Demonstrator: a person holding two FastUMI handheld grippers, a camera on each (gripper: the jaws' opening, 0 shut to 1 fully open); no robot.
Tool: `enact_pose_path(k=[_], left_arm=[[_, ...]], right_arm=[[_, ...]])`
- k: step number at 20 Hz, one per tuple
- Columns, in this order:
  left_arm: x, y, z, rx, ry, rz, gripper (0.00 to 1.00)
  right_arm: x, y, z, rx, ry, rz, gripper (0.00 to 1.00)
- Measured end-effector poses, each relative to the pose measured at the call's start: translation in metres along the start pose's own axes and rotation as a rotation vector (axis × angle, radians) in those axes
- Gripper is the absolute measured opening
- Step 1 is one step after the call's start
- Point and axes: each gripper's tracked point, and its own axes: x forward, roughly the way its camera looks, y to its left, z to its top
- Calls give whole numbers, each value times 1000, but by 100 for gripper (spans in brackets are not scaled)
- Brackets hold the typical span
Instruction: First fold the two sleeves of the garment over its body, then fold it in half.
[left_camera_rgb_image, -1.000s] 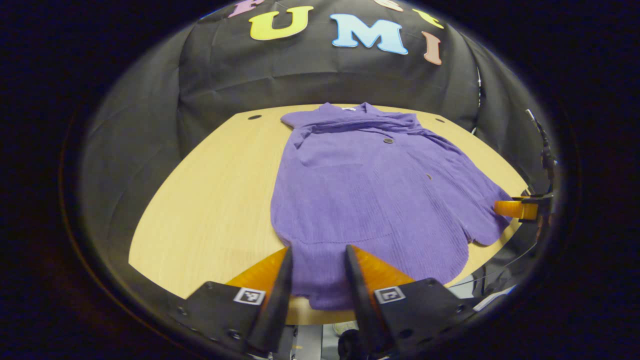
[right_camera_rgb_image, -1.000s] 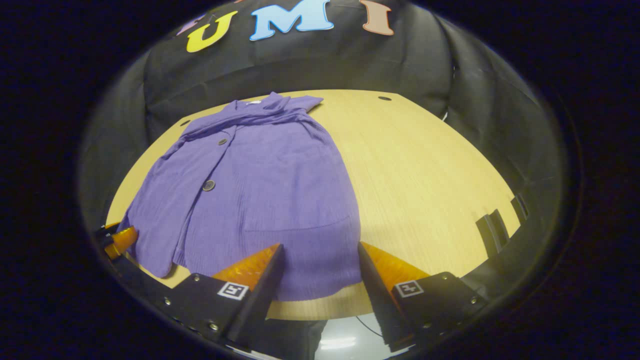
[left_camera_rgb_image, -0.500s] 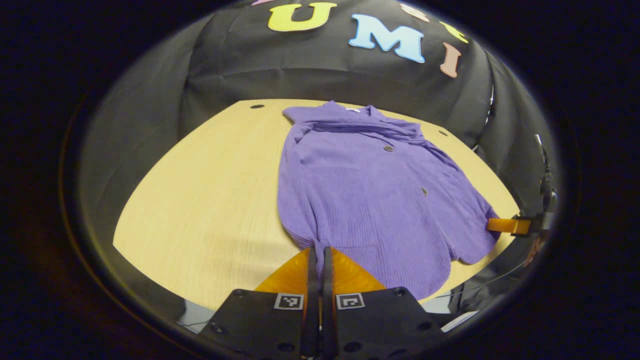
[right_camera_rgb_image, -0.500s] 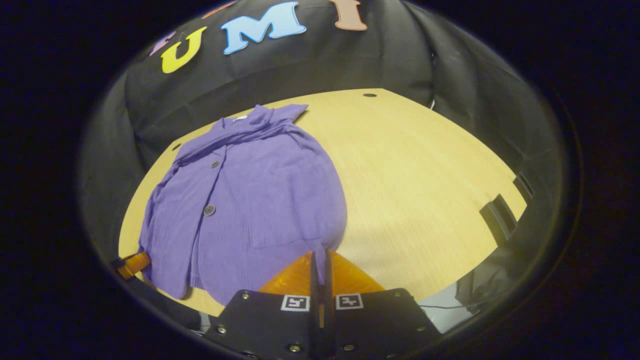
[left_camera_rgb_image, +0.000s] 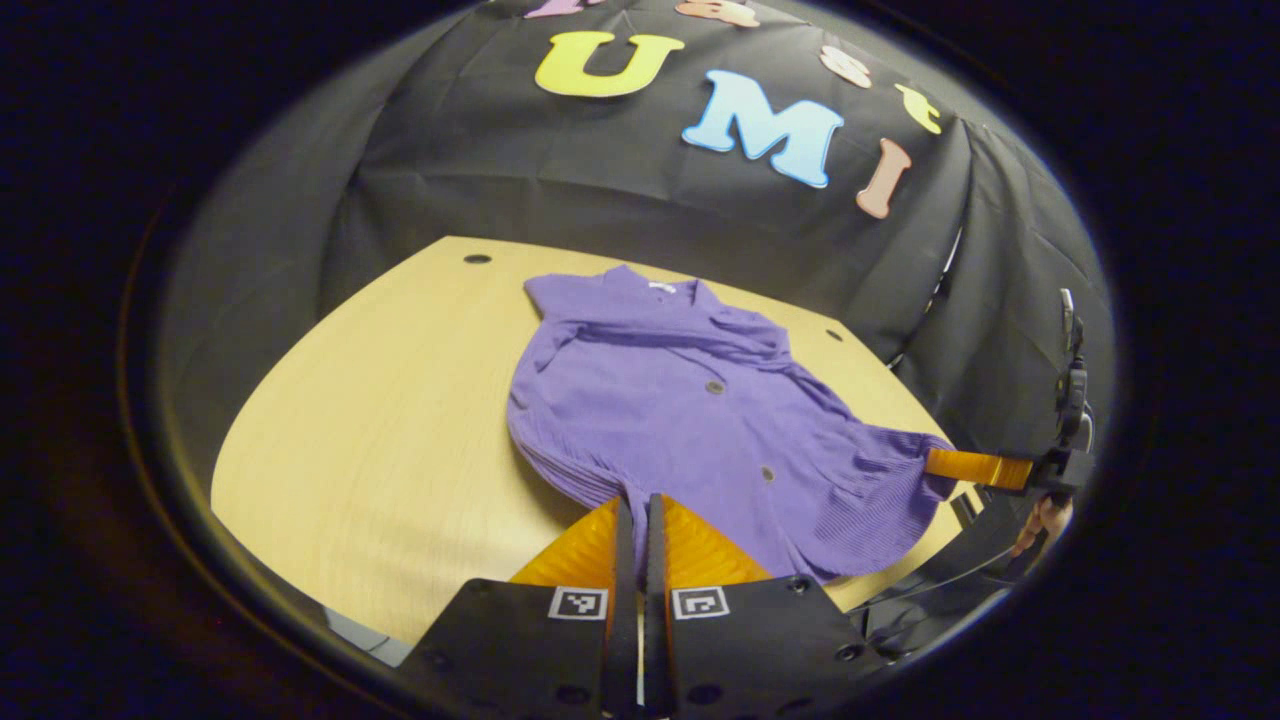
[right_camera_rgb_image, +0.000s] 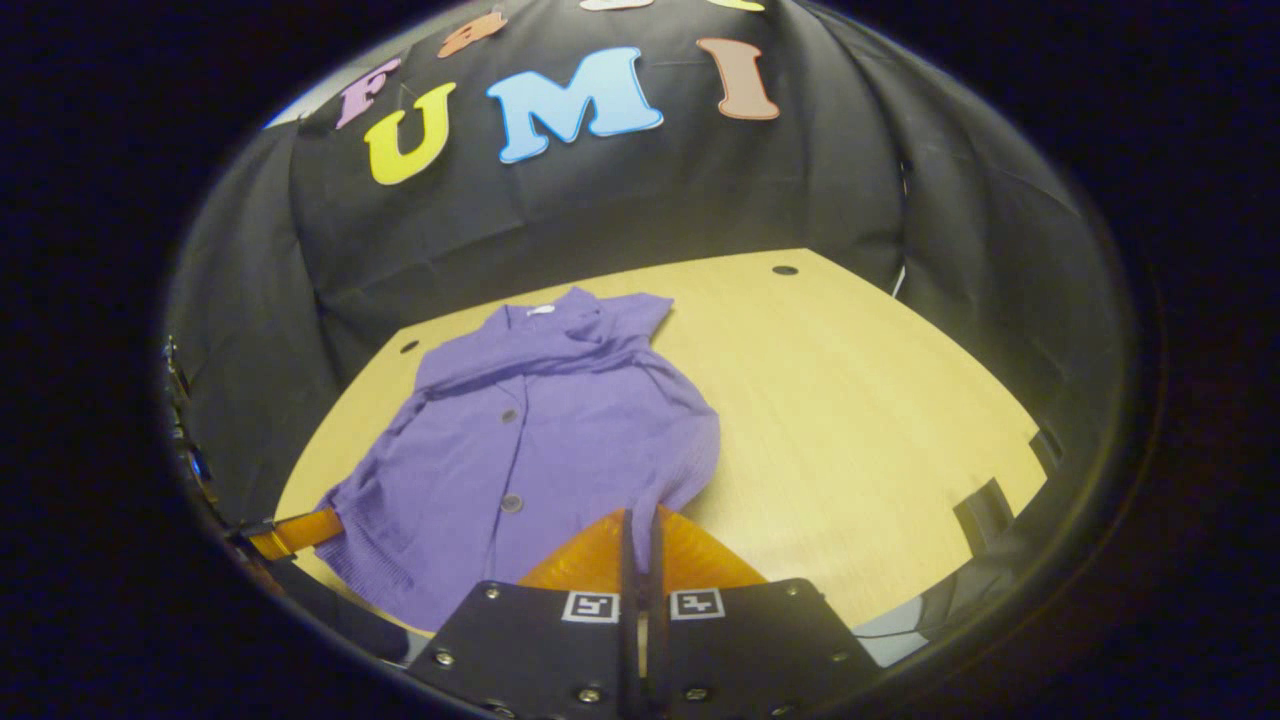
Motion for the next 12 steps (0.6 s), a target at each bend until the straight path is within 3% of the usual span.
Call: enact_pose_path(k=[4,12], left_arm=[[3,-4,53,1,-69,-30,10],[34,27,169,-57,-183,42,9]], right_arm=[[3,11,43,-13,-75,10,4],[42,35,141,-33,-148,95,4]])
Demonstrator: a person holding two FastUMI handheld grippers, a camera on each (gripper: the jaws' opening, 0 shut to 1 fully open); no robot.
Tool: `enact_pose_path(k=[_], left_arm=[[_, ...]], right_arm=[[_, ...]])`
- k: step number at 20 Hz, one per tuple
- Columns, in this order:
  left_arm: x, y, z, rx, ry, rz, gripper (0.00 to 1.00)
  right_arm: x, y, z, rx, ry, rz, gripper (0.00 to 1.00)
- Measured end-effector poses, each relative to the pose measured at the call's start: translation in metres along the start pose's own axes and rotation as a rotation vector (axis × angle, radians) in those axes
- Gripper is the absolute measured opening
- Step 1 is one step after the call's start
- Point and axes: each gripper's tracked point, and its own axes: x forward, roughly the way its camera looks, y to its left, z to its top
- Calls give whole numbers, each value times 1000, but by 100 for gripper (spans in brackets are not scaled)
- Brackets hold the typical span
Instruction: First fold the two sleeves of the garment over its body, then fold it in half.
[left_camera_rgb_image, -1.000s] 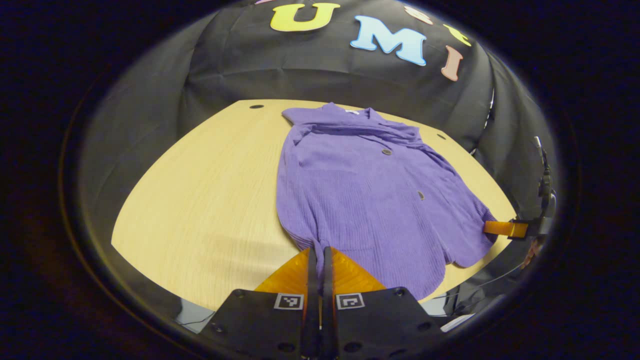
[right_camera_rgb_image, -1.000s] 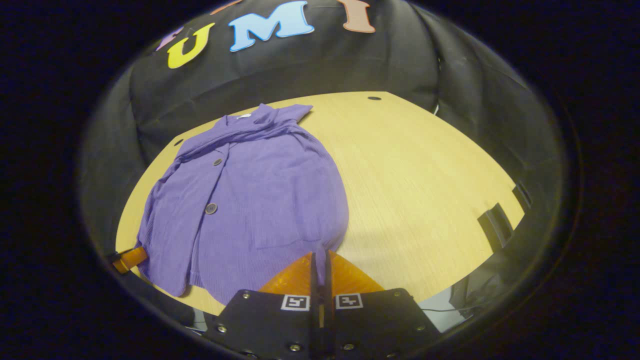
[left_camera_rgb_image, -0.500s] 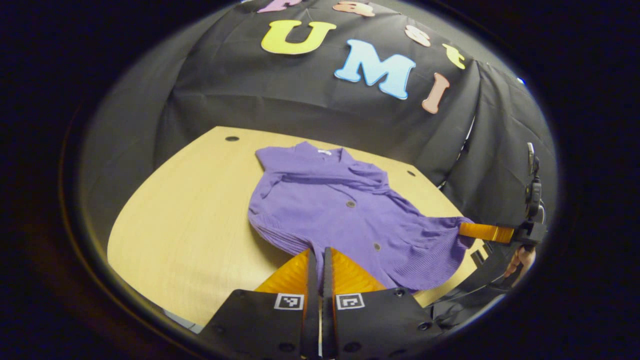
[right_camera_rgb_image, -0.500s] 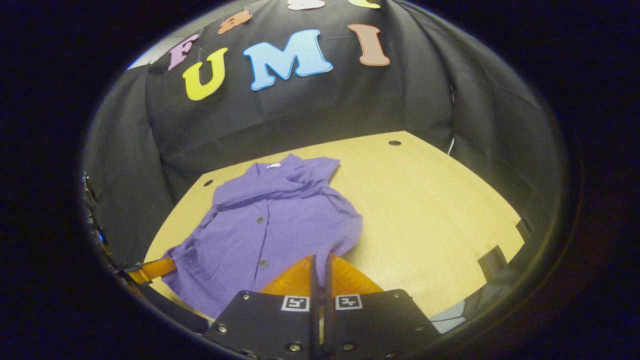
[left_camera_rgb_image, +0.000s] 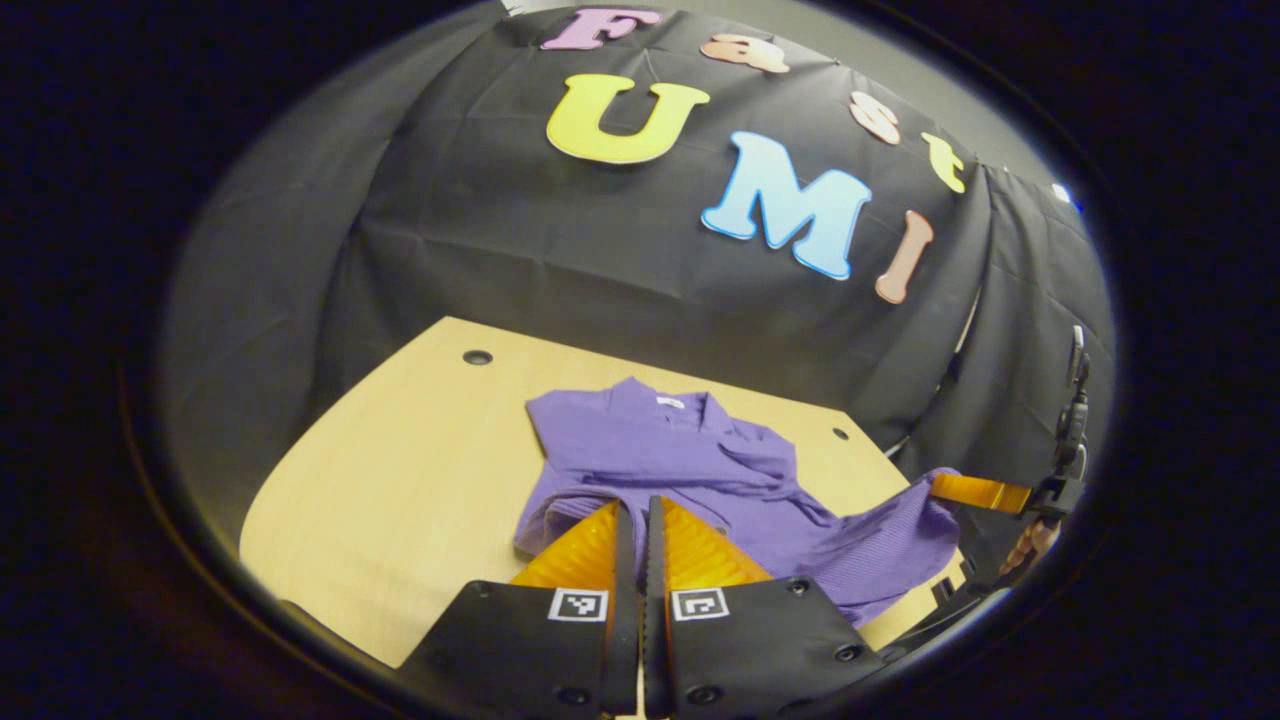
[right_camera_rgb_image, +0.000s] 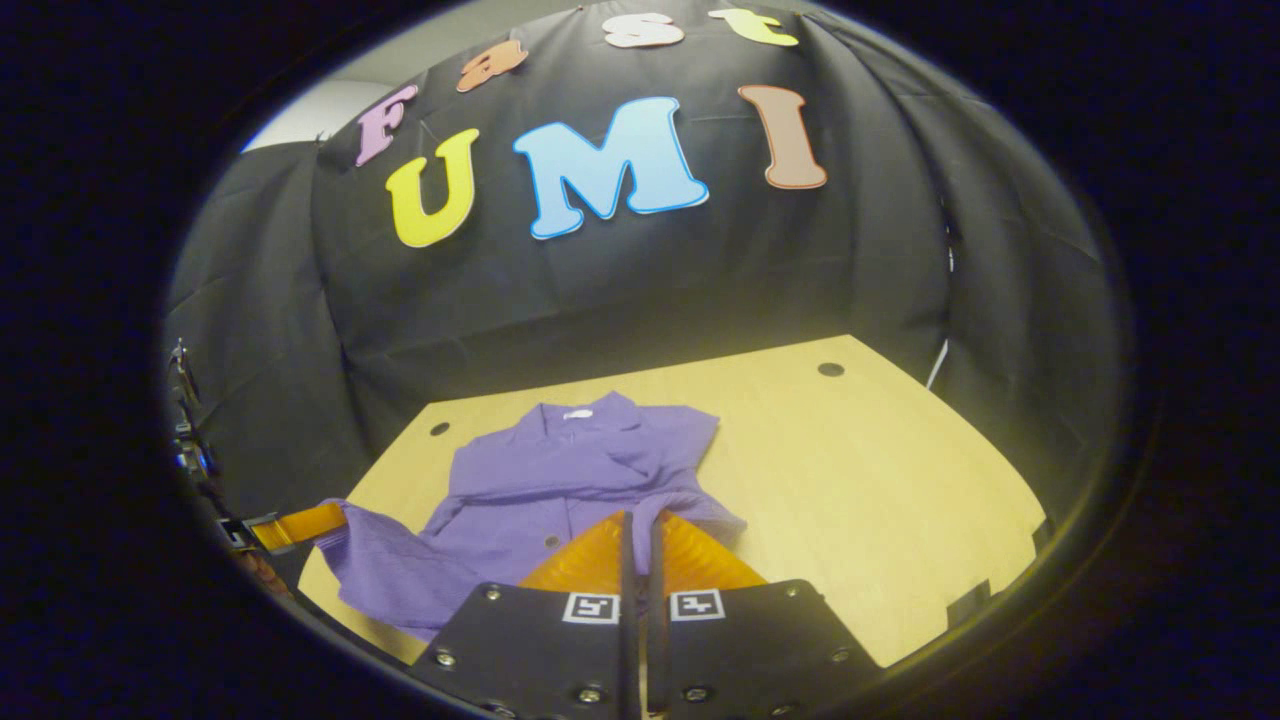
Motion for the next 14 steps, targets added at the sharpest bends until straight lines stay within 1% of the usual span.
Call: enact_pose_path(k=[3,5,7,14], left_arm=[[36,6,34,-4,-29,28,9],[65,11,50,19,-34,56,9],[94,8,65,25,-36,64,9],[197,7,114,129,-88,122,8]], right_arm=[[38,-3,32,17,-14,26,4],[65,-10,48,-6,-19,25,4],[93,-13,62,-25,-20,34,4],[185,-33,96,-49,-21,36,4]])
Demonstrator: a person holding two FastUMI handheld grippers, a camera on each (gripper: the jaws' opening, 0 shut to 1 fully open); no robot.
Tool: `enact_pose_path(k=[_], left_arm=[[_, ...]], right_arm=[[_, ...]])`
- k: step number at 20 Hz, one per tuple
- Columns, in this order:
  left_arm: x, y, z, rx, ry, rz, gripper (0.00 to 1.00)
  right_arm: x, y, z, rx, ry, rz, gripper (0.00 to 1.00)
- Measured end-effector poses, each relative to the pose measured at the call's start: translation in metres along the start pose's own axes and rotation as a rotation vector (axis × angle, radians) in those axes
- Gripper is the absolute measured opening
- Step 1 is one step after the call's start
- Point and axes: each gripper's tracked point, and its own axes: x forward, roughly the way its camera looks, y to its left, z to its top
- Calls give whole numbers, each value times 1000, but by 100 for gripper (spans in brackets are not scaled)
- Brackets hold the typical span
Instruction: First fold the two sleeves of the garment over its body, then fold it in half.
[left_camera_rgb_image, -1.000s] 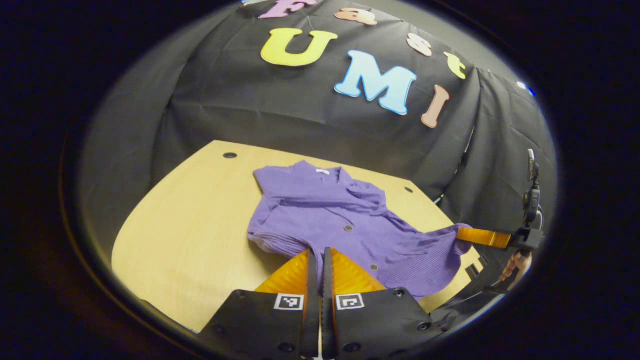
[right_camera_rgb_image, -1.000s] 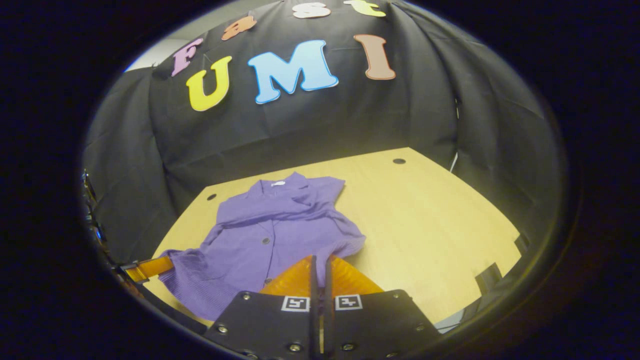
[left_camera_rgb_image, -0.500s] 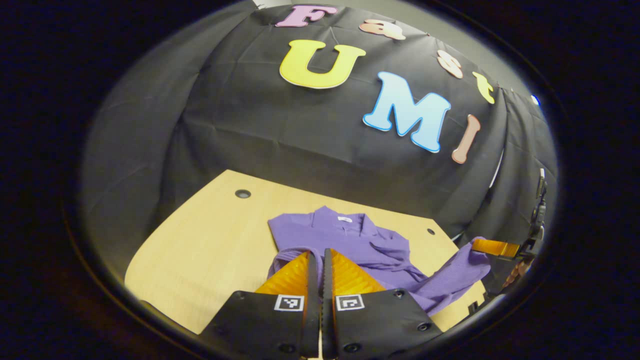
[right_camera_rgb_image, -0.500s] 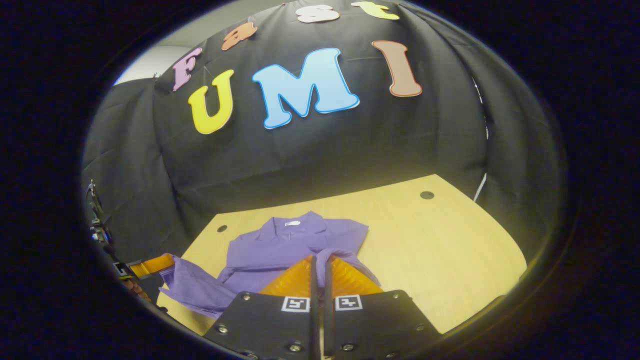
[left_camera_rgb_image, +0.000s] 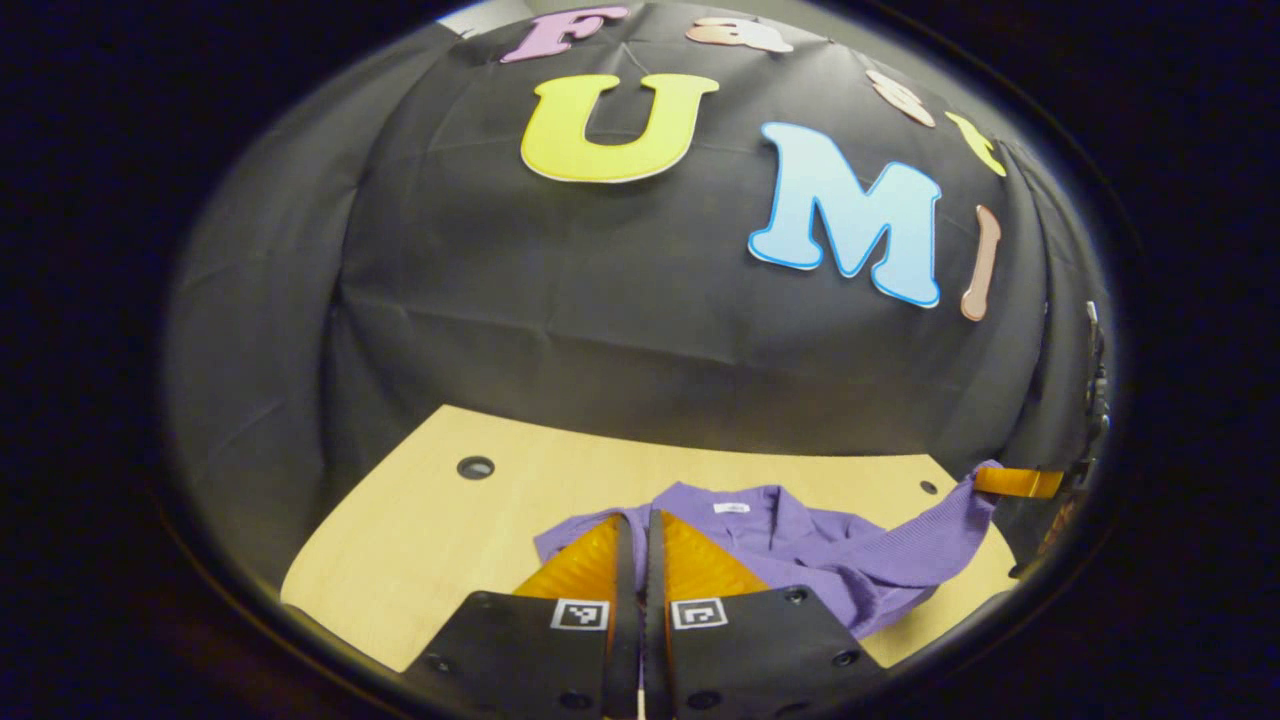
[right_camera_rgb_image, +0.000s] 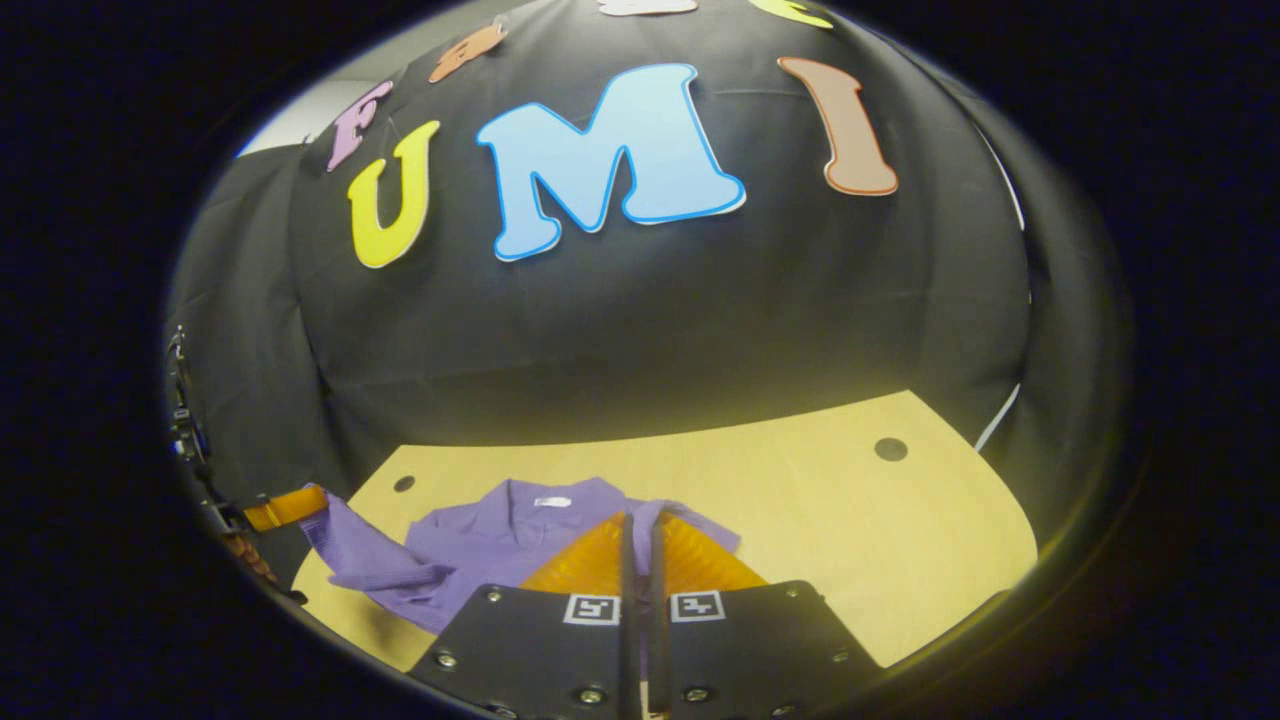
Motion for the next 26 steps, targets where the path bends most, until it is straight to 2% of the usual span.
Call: enact_pose_path(k=[4,10,16,19,20,21,22,24,25,26], left_arm=[[54,2,3,41,-18,45,8],[105,11,-23,109,-29,121,8],[132,25,-44,134,-17,190,8],[133,24,-52,124,-2,210,12],[133,25,-53,121,3,215,22],[131,24,-55,115,11,211,17],[129,24,-57,111,19,208,22],[123,21,-58,102,23,189,45],[119,19,-57,101,20,179,56],[114,17,-53,103,13,169,67]], right_arm=[[52,-15,1,4,26,-3,4],[113,-37,-20,14,74,-27,3],[140,-51,-42,-18,104,-52,5],[142,-52,-46,-48,115,-58,5],[141,-51,-46,-55,121,-62,6],[138,-51,-46,-59,129,-68,7],[137,-50,-45,-67,131,-76,7],[129,-48,-41,-91,125,-95,14],[121,-48,-37,-107,116,-108,26],[116,-48,-32,-120,103,-123,32]])
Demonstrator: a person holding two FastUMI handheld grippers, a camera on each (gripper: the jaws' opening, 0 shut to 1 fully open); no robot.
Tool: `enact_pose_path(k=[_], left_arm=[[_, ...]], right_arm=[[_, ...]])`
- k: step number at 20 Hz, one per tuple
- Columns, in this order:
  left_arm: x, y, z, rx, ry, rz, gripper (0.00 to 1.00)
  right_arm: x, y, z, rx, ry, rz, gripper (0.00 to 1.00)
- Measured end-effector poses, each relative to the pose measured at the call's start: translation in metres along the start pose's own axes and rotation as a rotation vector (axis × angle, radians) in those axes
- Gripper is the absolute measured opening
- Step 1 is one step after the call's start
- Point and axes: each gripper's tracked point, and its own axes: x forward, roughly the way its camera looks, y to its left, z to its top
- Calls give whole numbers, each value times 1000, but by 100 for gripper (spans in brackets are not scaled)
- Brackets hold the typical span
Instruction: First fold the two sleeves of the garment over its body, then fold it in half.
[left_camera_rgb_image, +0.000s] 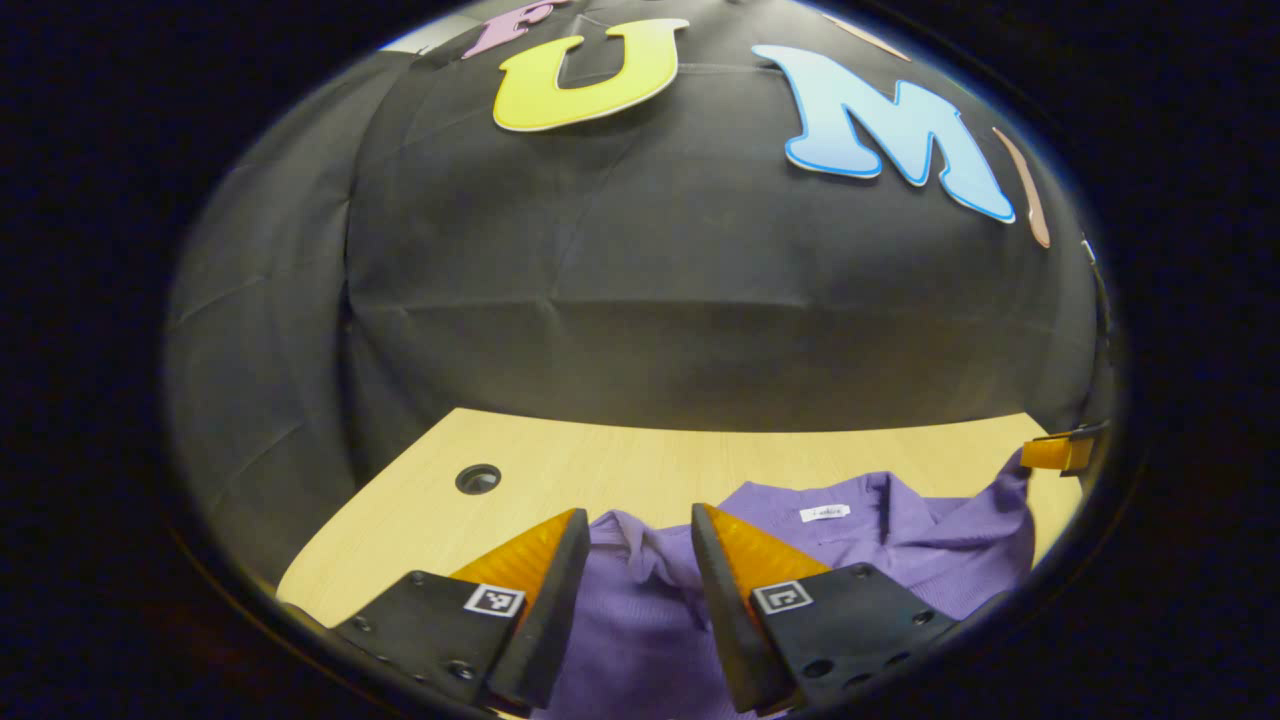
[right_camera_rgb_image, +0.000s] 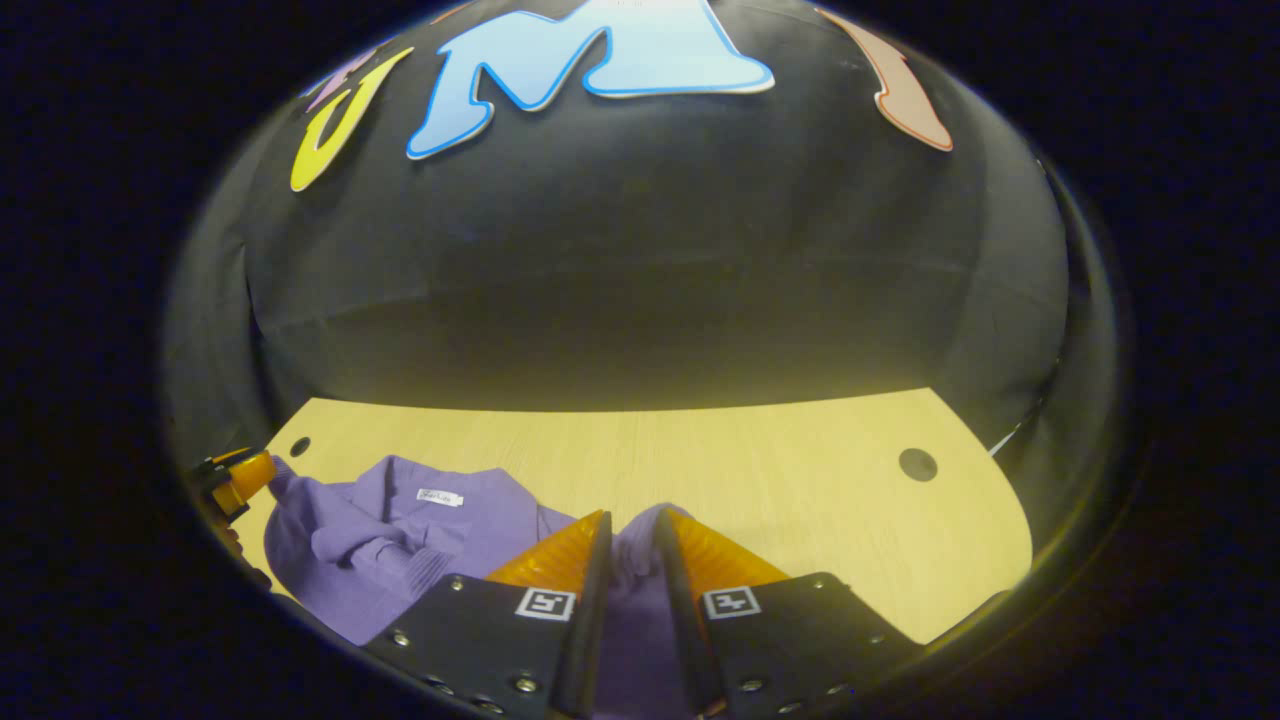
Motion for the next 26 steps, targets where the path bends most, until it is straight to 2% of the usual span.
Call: enact_pose_path(k=[1,2,3,4,5,8,10,15,20,26], left_arm=[[-5,-1,4,0,-10,-10,72],[-12,-4,8,-1,-21,-25,77],[-19,-5,13,-3,-33,-38,82],[-28,-5,19,-4,-49,-46,87],[-37,-5,27,-4,-69,-56,87],[-69,-4,52,9,-135,-91,89],[-94,-6,67,23,-176,-119,94],[-156,-8,85,29,-238,-188,94],[-207,0,87,40,-269,-199,94],[-246,0,71,29,-275,-183,94]], right_arm=[[-8,3,5,-6,-14,-4,46],[-16,6,10,-11,-27,-9,56],[-25,7,14,-20,-44,-18,73],[-35,8,19,-30,-63,-33,80],[-47,10,24,-39,-85,-44,90],[-89,21,38,-55,-150,-67,90],[-121,28,44,-68,-195,-88,90],[-197,48,55,-104,-319,-128,90],[-261,59,54,-87,-401,-132,90],[-300,60,45,-82,-459,-120,90]])
